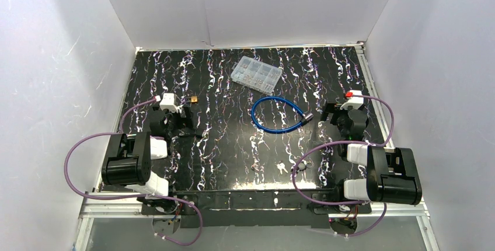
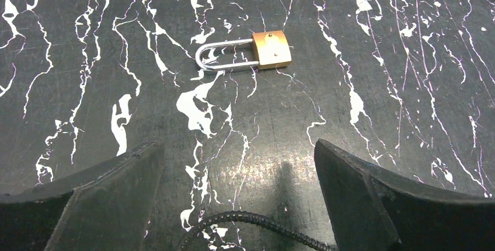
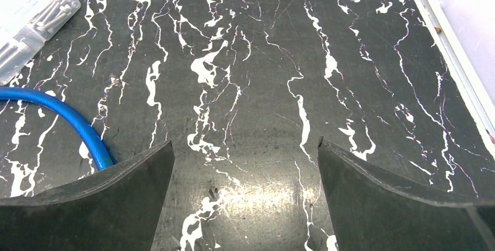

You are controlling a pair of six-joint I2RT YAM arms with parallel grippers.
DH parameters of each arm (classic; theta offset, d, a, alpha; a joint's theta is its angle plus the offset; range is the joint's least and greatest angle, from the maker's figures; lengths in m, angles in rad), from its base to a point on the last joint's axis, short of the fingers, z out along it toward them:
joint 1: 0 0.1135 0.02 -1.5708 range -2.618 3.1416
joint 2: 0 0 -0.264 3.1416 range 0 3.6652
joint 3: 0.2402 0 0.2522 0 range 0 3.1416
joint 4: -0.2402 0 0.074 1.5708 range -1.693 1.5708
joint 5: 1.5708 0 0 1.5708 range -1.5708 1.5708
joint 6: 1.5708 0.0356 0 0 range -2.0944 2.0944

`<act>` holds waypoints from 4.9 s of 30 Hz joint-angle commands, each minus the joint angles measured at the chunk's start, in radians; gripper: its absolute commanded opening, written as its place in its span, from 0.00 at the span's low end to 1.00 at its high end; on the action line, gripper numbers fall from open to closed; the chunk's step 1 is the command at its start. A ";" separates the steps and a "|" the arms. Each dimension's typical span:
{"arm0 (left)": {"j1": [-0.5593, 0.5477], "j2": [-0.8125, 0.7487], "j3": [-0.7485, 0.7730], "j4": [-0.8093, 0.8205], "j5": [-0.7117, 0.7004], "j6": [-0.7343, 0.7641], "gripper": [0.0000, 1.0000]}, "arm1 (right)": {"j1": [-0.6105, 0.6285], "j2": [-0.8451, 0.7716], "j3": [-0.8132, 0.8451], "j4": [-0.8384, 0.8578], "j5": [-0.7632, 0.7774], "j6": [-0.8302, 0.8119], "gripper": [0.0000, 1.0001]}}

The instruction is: Unlock with the key

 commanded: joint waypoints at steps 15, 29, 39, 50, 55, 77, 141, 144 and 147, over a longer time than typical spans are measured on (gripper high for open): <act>0.005 -0.147 0.354 -0.750 0.287 0.176 0.99 | -0.003 -0.313 0.202 -0.448 0.246 0.338 1.00; 0.019 -0.081 1.077 -1.803 0.153 0.152 0.99 | 0.027 -0.209 0.659 -1.002 -0.413 0.636 1.00; 0.025 -0.051 1.073 -1.861 0.101 0.125 0.99 | 0.476 -0.146 0.826 -1.254 -0.066 0.431 1.00; 0.022 -0.038 1.017 -1.892 0.120 0.185 0.99 | 0.778 -0.037 0.883 -1.450 0.186 0.422 0.90; 0.023 -0.071 1.015 -1.965 0.154 0.236 0.99 | 0.924 -0.079 0.736 -1.477 0.238 0.569 0.85; 0.011 -0.229 0.960 -2.101 0.170 0.289 0.99 | 1.316 0.202 0.736 -1.406 0.255 0.643 0.72; -0.041 -0.356 0.908 -2.133 0.426 0.416 0.99 | 1.276 0.123 0.773 -1.357 0.194 0.548 0.01; -0.091 -0.405 0.869 -2.110 0.549 0.441 0.99 | 1.274 0.070 0.801 -1.364 0.164 0.521 0.01; -0.145 -0.468 0.822 -2.073 0.677 0.484 0.99 | 1.273 0.018 0.851 -1.375 0.131 0.482 0.01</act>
